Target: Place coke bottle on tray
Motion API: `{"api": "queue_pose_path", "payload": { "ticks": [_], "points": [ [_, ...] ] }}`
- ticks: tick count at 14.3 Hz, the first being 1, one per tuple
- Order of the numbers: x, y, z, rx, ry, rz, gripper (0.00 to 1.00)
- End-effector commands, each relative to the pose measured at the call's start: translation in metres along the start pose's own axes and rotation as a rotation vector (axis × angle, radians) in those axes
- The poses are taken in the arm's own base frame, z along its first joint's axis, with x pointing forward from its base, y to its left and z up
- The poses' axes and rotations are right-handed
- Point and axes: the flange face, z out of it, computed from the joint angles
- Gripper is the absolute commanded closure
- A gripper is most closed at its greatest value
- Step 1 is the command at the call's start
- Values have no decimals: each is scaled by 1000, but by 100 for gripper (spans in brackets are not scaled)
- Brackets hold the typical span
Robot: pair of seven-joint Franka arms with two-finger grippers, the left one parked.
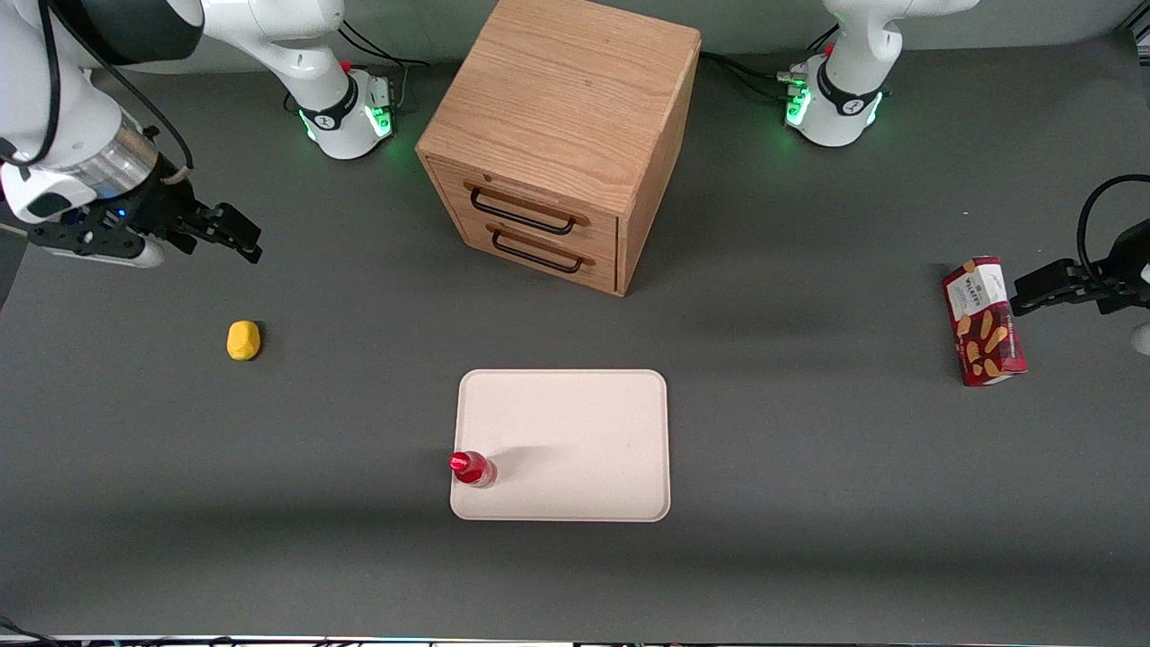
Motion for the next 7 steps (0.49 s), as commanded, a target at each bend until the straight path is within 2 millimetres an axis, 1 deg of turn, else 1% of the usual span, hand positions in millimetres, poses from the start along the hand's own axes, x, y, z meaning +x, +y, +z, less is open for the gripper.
{"api": "queue_pose_path", "payload": {
  "ticks": [1, 2, 4, 7],
  "points": [
    [6, 16, -20, 31, -18, 0, 0],
    [9, 31, -21, 39, -18, 1, 0],
    [10, 42, -23, 42, -28, -19, 0],
    [13, 47, -21, 42, -29, -29, 0]
  ]
}}
